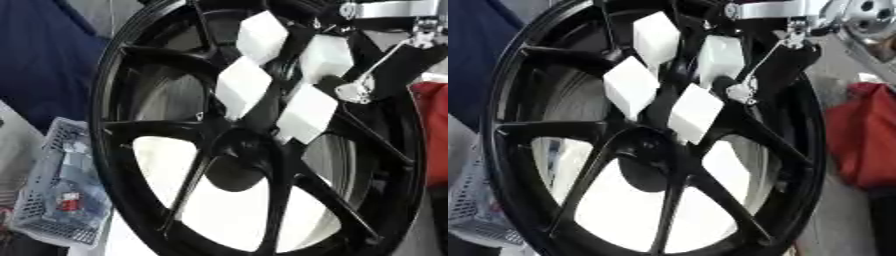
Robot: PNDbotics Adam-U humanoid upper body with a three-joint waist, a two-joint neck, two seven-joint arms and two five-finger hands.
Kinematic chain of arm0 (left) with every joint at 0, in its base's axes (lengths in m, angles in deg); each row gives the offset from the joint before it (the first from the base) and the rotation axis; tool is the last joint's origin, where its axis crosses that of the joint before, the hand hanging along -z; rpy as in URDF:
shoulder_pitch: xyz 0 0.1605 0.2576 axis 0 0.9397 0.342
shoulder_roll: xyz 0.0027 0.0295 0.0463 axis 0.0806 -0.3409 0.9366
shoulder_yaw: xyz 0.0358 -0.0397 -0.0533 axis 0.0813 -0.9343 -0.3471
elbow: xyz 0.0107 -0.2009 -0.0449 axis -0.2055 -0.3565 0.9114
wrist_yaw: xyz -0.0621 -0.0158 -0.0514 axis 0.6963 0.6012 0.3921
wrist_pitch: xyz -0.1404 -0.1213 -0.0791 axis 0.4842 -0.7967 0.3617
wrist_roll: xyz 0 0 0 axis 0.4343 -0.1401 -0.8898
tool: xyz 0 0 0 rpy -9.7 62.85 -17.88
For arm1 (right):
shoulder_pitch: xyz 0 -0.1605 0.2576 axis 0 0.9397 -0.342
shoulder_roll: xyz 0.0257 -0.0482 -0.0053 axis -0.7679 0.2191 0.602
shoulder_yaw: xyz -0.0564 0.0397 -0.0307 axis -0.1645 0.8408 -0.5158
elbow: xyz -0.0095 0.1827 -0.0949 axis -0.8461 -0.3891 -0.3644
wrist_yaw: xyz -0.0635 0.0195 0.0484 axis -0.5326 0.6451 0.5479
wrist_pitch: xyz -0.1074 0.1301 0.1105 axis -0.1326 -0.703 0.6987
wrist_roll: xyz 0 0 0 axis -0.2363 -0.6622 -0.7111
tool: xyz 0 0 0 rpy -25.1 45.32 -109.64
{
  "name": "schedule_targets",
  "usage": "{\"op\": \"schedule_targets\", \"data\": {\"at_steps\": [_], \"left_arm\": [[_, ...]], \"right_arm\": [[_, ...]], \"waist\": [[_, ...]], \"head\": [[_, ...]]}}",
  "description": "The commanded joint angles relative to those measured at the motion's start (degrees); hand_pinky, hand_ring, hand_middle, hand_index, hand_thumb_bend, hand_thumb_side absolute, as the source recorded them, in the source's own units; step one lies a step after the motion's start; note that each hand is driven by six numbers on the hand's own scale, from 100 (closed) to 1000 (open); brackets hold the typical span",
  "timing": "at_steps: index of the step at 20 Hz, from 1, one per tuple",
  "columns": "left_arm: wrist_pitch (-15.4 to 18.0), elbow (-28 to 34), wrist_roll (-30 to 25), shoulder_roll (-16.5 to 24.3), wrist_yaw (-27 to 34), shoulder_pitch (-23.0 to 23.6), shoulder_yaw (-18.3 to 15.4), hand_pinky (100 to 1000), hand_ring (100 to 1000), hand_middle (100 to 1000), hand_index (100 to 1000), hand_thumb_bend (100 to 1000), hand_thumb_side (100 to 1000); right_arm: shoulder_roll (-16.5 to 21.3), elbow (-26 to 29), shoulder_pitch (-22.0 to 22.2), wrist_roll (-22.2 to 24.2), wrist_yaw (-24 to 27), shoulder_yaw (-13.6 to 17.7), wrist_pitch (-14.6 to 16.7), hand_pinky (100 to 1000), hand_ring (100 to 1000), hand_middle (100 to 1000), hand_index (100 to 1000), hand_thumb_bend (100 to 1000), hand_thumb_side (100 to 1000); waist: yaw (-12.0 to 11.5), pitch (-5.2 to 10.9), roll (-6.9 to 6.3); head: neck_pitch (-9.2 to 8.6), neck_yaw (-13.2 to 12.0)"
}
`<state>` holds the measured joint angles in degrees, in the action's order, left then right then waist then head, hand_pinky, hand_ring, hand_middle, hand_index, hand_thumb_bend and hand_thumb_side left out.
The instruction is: Pull the pin out of the wheel hub.
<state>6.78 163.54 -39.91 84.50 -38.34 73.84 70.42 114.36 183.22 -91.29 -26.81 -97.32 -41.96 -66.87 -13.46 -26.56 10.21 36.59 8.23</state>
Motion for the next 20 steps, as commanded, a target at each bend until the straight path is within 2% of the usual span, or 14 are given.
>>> {"op": "schedule_targets", "data": {"at_steps": [1,14,17,20], "left_arm": [[-0.2,1.2,0.1,0.6,0.2,-0.1,0.0,996,542,686,800,202,992],[-0.2,1.2,0.3,0.7,0.2,0.3,-0.2,997,541,686,798,203,992],[-0.2,1.2,0.4,0.7,0.2,0.4,-0.3,997,541,686,798,204,992],[-0.1,1.2,0.5,0.7,0.2,0.6,-0.5,997,541,686,798,203,990]], "right_arm": [[1.2,1.0,-1.1,-1.4,0.8,2.0,-0.8,587,380,410,628,100,100],[1.1,1.1,-3.4,-1.5,2.9,3.9,-0.1,595,337,398,575,100,100],[1.5,1.1,-3.7,-1.2,3.0,5.5,-0.1,599,338,401,576,100,100],[2.5,1.1,-2.8,-2.0,2.8,8.6,-0.7,604,336,401,578,100,100]], "waist": [[0.2,1.84,-0.67],[0.8,2.21,-0.68],[1.1,2.36,-0.69],[1.5,2.52,-0.77]], "head": [[-0.58,0.0],[-0.19,-0.4],[-0.03,-0.6],[0.12,-1.0]]}}
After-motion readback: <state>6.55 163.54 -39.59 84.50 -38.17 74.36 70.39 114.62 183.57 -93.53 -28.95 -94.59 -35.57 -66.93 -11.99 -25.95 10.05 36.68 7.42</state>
